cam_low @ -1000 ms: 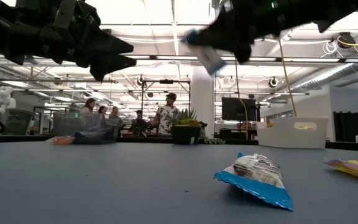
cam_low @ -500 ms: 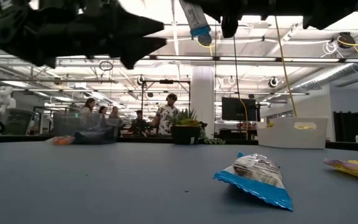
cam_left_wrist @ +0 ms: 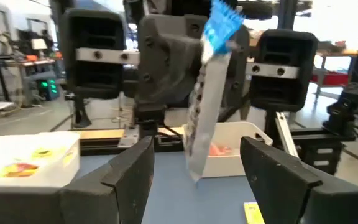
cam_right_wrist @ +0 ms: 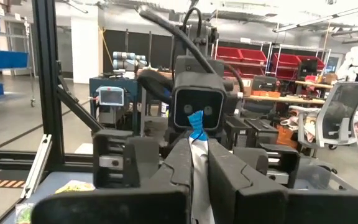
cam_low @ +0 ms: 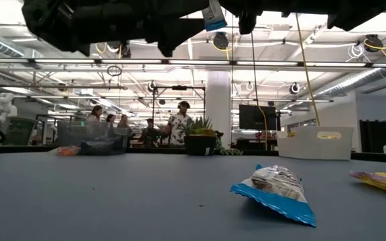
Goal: Sort candy
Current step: Put the middle right white chocolate bar into the transparent black bin
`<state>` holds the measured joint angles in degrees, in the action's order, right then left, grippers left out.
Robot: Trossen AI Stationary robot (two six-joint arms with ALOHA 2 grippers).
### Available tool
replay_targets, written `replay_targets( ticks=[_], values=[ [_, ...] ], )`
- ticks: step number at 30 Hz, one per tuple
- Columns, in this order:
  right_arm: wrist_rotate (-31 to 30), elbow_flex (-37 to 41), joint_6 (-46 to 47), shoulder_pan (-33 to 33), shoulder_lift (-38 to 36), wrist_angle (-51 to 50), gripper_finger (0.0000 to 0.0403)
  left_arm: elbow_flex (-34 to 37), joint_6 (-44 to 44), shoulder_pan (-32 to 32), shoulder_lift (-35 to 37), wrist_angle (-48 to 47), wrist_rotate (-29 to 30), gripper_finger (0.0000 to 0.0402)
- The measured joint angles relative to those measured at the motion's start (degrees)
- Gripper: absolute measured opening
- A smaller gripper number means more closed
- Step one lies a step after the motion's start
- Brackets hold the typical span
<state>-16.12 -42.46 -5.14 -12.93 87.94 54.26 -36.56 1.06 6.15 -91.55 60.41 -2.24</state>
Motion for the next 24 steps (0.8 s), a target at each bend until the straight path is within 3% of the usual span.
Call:
replay_targets(
  ticks=[4, 7, 16, 19, 24],
  values=[
    [0.00, 0.00, -0.19, 0.02, 0.00, 0.06, 0.0015, -2.84, 0.40, 0.00, 0.00, -2.75, -0.53, 0.0233],
    [-0.05, 0.00, -0.66, 0.02, 0.00, 0.09, 0.0015, -3.55, 0.42, 0.00, 0.00, -3.07, -1.11, 0.0204],
    [-0.06, 0.00, -1.31, 0.00, 0.00, 0.46, 0.0022, -3.71, 0.89, -0.04, 0.00, -2.85, -1.20, 0.0054],
    [-0.31, 0.00, -0.93, 0.02, 0.00, 0.48, 0.0042, -3.71, 0.99, -0.02, 0.00, -2.87, -1.18, 0.0023],
    [-4.87, 0.01, -2.43, -0.49, -0.27, -0.15, 0.0109, -3.73, 1.44, -0.07, 0.38, -5.01, -1.15, 0.0025]
  ],
)
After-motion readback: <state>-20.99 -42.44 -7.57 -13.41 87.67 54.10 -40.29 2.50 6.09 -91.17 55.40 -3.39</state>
